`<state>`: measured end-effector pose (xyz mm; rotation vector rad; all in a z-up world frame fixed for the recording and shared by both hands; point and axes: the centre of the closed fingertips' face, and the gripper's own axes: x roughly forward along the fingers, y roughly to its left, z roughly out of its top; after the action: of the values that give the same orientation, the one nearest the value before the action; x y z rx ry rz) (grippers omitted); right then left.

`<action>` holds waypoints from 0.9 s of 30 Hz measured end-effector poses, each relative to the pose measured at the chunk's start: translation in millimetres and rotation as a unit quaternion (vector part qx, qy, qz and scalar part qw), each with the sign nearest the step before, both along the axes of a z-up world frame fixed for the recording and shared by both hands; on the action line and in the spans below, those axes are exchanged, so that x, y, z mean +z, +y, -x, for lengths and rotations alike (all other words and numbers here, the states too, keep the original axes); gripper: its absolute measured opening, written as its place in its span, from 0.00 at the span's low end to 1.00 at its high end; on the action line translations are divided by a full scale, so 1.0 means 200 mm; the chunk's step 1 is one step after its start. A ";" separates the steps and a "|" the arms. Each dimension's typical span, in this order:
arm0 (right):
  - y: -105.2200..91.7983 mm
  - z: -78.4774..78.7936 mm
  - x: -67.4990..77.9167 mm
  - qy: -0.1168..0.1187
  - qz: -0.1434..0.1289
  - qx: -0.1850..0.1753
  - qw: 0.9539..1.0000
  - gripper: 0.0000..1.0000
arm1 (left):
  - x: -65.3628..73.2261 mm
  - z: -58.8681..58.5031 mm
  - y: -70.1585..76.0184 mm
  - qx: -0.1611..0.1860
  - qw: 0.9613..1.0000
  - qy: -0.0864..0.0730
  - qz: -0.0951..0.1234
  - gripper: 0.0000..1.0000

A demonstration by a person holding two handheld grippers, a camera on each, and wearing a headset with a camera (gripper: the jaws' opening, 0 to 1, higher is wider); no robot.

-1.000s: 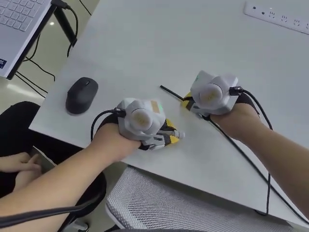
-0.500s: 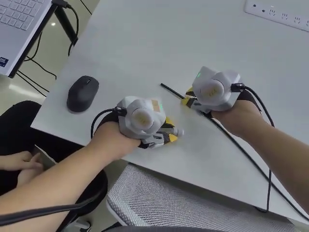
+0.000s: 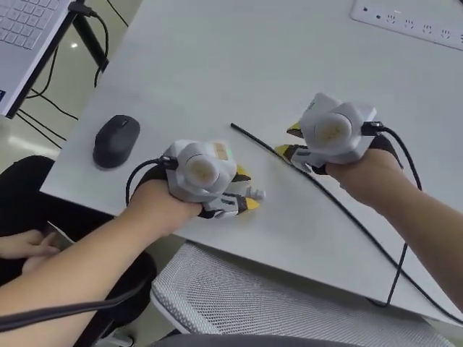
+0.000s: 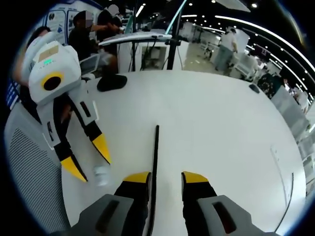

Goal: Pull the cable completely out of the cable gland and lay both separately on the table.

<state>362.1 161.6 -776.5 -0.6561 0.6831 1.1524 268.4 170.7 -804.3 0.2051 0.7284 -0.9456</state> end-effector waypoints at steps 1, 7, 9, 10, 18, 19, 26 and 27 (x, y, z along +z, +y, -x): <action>-0.02 0.00 0.02 0.000 -0.004 -0.004 1.000 0.24 | 0.00 0.00 0.00 0.001 1.000 0.001 0.001 0.33; -0.09 0.03 0.10 -0.008 -0.019 -0.012 1.000 0.29 | 0.07 0.01 -0.02 0.025 0.999 -0.002 0.023 0.36; -0.13 0.05 0.13 -0.019 -0.020 -0.013 1.000 0.28 | 0.08 0.02 -0.02 0.029 0.999 -0.004 0.019 0.37; -0.15 0.06 0.15 -0.025 -0.023 -0.014 0.999 0.29 | 0.09 0.01 -0.02 0.036 0.999 -0.003 0.023 0.38; -0.29 0.14 0.28 -0.032 -0.053 -0.032 0.998 0.32 | 0.21 0.03 -0.03 0.067 0.996 -0.006 0.052 0.43; -0.30 0.15 0.29 -0.032 -0.057 -0.033 0.997 0.33 | 0.24 0.03 -0.03 0.077 0.995 -0.007 0.061 0.44; -0.43 0.23 0.39 -0.019 -0.095 -0.059 0.994 0.38 | 0.38 0.04 0.01 0.116 0.989 -0.018 0.092 0.51; -0.46 0.25 0.41 -0.019 -0.102 -0.061 0.993 0.39 | 0.39 0.05 0.01 0.118 0.988 -0.018 0.093 0.52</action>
<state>312.7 70.1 -694.8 -0.4559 0.5575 1.0767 258.7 171.7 -726.5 -0.0290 0.6121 -0.7754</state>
